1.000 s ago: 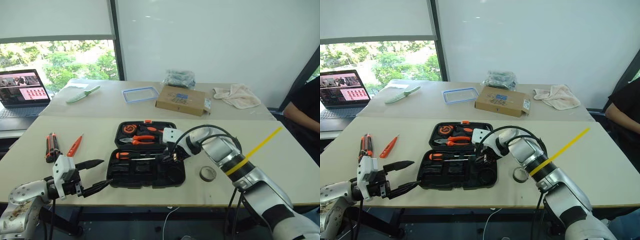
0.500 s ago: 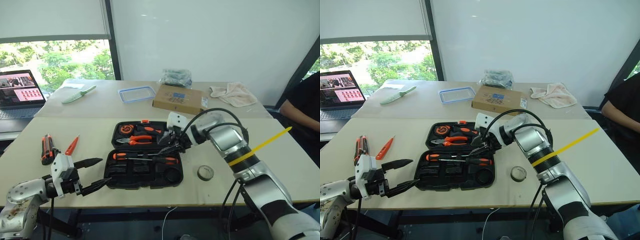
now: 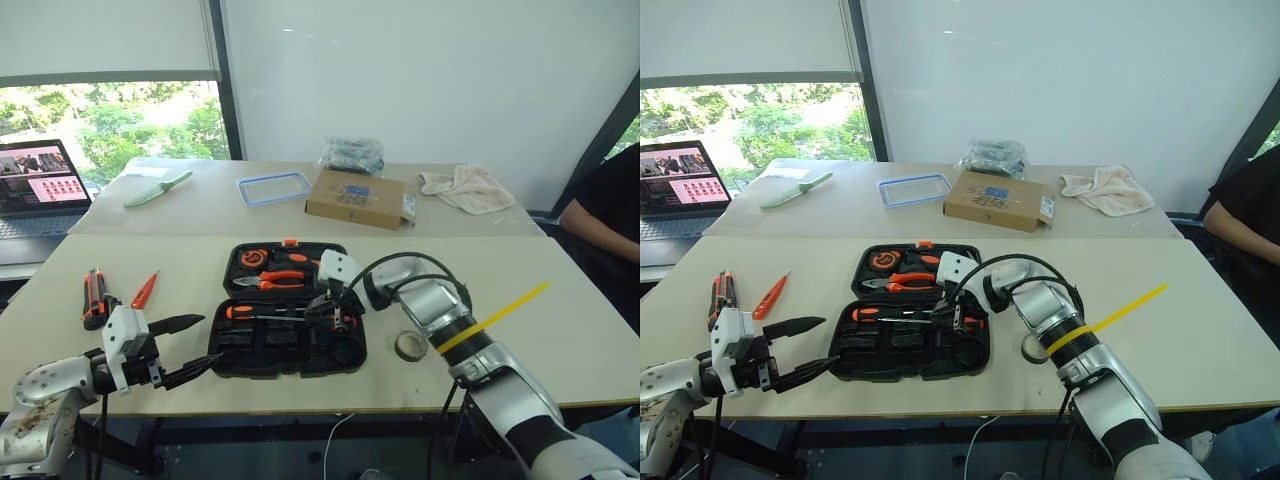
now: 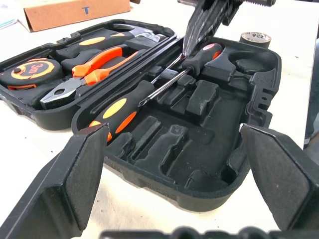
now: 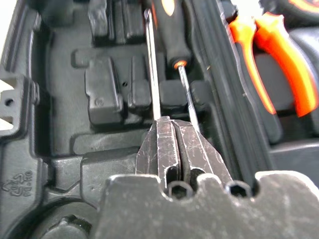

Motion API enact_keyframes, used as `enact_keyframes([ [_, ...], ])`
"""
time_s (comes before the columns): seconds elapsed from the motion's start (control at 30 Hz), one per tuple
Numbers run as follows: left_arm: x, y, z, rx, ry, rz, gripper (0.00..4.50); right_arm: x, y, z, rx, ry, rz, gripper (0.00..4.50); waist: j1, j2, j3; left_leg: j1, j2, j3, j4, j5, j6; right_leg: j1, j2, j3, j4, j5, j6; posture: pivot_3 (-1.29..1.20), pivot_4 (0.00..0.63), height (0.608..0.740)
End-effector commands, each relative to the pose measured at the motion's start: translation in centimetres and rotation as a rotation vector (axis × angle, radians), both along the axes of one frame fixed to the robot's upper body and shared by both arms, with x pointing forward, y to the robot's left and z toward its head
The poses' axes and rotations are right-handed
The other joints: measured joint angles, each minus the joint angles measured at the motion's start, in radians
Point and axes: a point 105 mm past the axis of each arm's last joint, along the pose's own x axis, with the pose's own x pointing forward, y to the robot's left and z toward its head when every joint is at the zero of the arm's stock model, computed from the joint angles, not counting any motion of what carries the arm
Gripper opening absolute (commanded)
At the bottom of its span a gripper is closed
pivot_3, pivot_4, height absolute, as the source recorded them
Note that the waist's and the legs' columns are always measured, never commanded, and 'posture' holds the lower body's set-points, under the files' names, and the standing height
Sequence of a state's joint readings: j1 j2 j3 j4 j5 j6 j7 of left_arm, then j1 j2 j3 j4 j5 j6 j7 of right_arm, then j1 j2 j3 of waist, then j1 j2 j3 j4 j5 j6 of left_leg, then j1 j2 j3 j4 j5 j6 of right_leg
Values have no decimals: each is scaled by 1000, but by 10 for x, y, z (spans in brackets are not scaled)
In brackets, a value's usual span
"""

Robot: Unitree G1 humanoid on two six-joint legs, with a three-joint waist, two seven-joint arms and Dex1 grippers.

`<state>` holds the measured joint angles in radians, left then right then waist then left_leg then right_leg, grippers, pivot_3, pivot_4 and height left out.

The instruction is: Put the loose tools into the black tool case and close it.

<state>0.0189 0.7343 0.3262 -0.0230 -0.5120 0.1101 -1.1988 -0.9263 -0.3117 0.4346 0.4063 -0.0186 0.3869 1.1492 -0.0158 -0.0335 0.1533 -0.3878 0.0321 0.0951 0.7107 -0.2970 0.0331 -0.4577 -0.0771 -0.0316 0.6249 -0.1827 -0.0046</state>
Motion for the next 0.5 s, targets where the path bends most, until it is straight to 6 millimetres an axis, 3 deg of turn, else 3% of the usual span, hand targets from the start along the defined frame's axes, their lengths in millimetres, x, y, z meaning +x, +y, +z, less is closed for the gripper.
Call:
enact_keyframes([
  [0.03,-1,1,8,18,-27,-1,4500,-6,7,-12,-25,16,25,74,0,0,0,0,0,0,0,0,0,0,0,0,0,0,0,0,150,740],
  [0.27,0,4,7,31,-20,28,4500,-5,9,-31,-64,37,4,74,-4,0,0,2,1,0,0,0,0,1,0,0,1,0,-1,0,150,740],
  [0.37,-2,9,5,35,-13,64,4500,-5,12,-21,-6,2,24,74,-5,0,0,4,1,1,0,0,0,2,0,0,1,0,-1,0,150,740],
  [0.47,-11,28,2,19,-23,166,4500,-8,16,30,262,-122,61,74,-6,0,0,4,1,1,0,0,-1,2,0,0,2,0,-1,0,150,740],
  [0.5,-15,37,1,10,-30,217,4500,-9,10,46,354,-129,42,326,-6,0,0,2,2,0,0,0,-1,1,0,0,1,0,-1,0,150,740],
])
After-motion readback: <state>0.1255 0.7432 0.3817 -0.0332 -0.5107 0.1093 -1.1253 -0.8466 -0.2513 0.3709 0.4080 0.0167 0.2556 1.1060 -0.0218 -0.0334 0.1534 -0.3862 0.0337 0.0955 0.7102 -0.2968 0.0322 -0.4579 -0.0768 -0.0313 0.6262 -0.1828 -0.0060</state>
